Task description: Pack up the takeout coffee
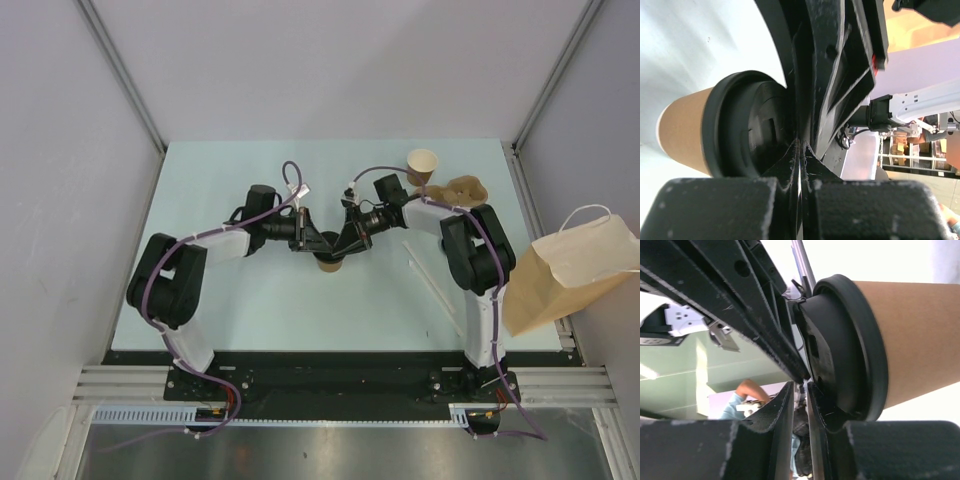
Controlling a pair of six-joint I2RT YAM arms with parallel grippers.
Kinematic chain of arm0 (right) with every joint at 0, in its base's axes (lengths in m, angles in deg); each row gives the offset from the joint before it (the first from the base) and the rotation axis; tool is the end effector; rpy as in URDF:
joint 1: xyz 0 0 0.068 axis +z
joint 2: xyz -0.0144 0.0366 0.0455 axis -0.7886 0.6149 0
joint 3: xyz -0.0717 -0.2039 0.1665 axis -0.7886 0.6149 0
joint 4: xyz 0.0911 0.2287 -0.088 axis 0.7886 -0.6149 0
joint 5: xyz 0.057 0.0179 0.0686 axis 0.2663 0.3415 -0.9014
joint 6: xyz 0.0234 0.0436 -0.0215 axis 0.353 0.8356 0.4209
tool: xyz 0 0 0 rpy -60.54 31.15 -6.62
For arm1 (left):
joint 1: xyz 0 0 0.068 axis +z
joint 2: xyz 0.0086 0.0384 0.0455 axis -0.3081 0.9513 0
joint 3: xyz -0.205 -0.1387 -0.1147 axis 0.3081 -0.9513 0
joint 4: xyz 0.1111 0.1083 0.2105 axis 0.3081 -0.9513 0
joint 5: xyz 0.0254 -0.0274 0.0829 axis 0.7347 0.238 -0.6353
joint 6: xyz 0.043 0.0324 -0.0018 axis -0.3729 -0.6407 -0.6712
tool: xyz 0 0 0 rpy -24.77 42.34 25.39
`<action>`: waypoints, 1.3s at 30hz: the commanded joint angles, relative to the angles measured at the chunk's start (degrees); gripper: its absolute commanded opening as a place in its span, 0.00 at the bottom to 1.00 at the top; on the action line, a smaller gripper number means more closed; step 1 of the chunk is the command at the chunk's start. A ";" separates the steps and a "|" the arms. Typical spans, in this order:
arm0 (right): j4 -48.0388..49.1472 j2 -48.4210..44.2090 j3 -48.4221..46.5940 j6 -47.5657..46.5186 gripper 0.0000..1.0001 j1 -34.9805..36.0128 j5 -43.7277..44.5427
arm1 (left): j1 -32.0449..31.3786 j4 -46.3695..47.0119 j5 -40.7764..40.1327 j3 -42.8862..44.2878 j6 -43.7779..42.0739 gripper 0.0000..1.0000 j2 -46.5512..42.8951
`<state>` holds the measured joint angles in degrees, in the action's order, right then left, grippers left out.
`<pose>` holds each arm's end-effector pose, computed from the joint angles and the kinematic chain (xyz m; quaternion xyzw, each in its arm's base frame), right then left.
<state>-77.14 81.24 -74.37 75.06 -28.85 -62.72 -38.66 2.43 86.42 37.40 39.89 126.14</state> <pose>0.3732 0.1975 0.1555 0.1482 -0.7607 -0.6297 0.0541 0.3234 -0.1541 0.1842 0.1278 0.8024 -0.5595 0.1639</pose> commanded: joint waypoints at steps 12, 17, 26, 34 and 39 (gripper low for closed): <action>13.08 -5.82 1.15 10.36 0.23 0.35 4.44 | 0.41 -1.41 -2.28 4.60 -0.08 0.02 -6.01; 11.33 -3.44 0.80 9.14 0.23 -0.26 6.63 | 0.67 -1.76 -3.86 5.48 -0.60 0.02 -3.02; 2.02 1.13 -0.08 0.37 0.22 -0.52 13.83 | 3.04 -0.80 -5.27 4.61 0.10 0.01 3.75; -5.29 3.06 -0.96 -5.28 0.22 -0.53 21.49 | 3.04 -0.35 -5.09 1.53 0.45 0.00 7.35; -6.17 4.03 -1.40 -5.71 0.22 -0.53 22.72 | 3.13 -1.41 -5.53 1.35 0.19 0.00 9.28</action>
<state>-78.52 80.48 -76.84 75.46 -29.05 -54.08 -35.90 4.88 85.85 41.18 42.42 130.90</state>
